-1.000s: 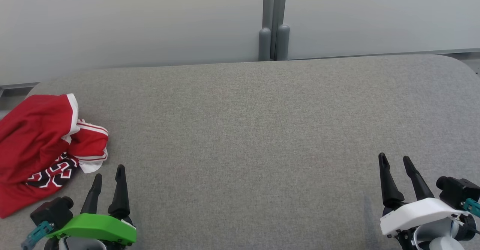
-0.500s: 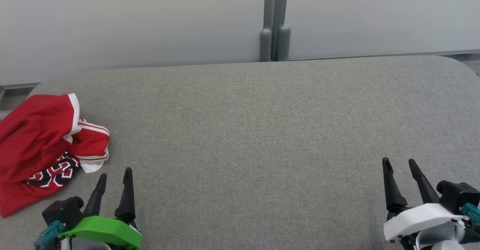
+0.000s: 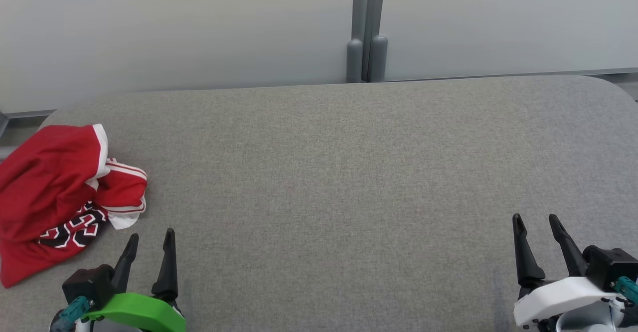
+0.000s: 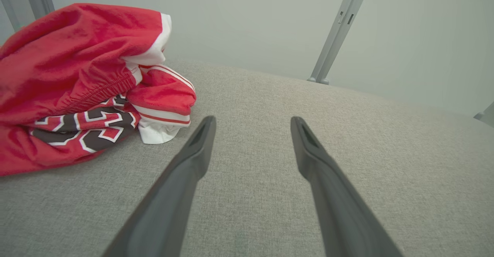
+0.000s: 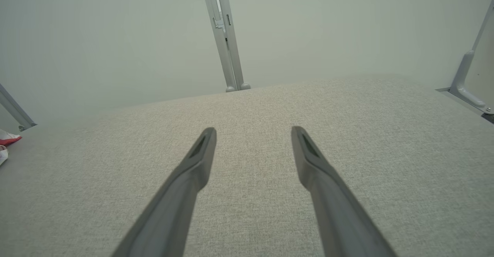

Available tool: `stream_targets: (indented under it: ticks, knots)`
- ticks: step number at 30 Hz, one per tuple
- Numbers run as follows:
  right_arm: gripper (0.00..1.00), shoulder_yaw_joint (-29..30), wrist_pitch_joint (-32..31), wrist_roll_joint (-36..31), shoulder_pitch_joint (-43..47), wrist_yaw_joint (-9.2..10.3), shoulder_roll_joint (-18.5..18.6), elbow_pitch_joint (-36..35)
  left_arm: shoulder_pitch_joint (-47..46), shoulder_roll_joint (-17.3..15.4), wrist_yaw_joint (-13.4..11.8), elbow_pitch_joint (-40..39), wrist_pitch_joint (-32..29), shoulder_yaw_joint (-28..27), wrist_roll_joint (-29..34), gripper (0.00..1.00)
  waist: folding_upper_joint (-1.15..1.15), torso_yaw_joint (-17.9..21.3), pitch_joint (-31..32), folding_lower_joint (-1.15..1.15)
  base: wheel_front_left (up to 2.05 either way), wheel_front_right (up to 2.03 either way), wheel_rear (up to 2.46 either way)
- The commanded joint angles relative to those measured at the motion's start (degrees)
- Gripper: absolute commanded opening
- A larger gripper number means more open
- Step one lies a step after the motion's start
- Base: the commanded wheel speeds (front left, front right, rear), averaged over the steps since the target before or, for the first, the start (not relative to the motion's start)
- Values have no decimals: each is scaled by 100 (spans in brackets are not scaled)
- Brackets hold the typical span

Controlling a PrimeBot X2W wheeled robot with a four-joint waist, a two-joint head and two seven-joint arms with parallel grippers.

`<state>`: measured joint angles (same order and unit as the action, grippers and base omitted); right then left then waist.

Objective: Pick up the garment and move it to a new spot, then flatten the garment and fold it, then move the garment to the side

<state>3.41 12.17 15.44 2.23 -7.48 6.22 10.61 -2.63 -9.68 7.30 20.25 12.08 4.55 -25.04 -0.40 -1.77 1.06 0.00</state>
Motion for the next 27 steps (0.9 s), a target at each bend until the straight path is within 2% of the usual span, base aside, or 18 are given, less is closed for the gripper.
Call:
stream_targets:
  ticks: [1,27]
  knots:
    - [100,18,43,-119,66,-2,42,-27,42,-53,25,-16,38,-5,95,100,32,-2,1,0,0,0,0]
    - [100,103,312,-941,238,-2,32,-78,84,-157,26,365,315,25,869,100,40,-24,20,0,0,0,0]
